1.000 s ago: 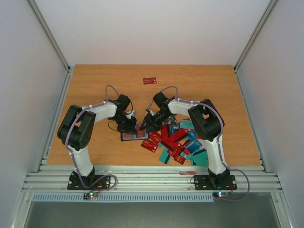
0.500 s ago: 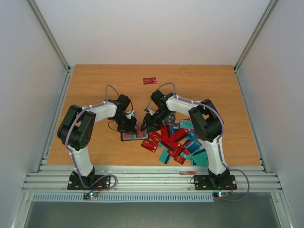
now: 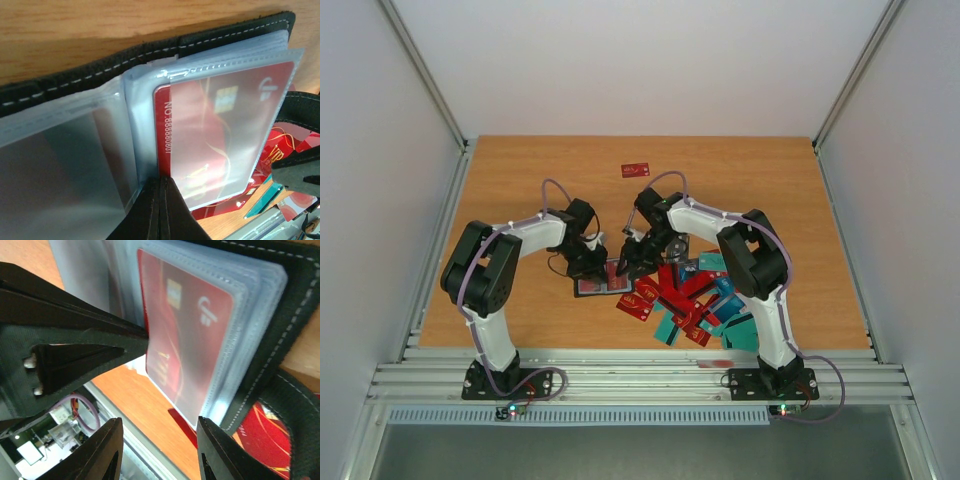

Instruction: Put the credit cards into the card holder

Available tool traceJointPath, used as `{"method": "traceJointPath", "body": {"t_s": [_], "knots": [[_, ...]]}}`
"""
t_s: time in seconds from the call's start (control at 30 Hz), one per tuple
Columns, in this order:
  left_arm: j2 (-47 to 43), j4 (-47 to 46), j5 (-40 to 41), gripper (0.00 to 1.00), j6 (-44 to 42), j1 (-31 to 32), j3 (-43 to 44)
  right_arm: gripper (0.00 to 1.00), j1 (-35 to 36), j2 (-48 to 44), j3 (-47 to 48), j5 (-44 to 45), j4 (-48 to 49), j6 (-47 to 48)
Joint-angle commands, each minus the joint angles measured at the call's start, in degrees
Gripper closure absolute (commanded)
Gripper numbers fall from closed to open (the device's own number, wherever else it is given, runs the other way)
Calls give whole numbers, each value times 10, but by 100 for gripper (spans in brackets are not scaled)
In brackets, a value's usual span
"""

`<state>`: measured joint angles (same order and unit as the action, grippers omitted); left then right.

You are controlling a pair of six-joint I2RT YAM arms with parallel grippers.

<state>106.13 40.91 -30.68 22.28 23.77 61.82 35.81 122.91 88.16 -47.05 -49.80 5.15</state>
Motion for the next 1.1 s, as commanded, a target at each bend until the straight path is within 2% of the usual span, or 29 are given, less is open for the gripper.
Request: {"method": "traceJointPath", "body": {"t_s": [0.0, 0.5, 1.07], "knots": [[13, -23, 8, 100, 3, 8, -10, 58, 5, -2, 12, 35, -29, 25], [16, -25, 1, 100, 1, 8, -10, 58, 6, 25, 15, 5, 7, 8], [15, -26, -1, 100, -3, 8, -13, 58, 15, 27, 34, 9, -13, 11]]}}
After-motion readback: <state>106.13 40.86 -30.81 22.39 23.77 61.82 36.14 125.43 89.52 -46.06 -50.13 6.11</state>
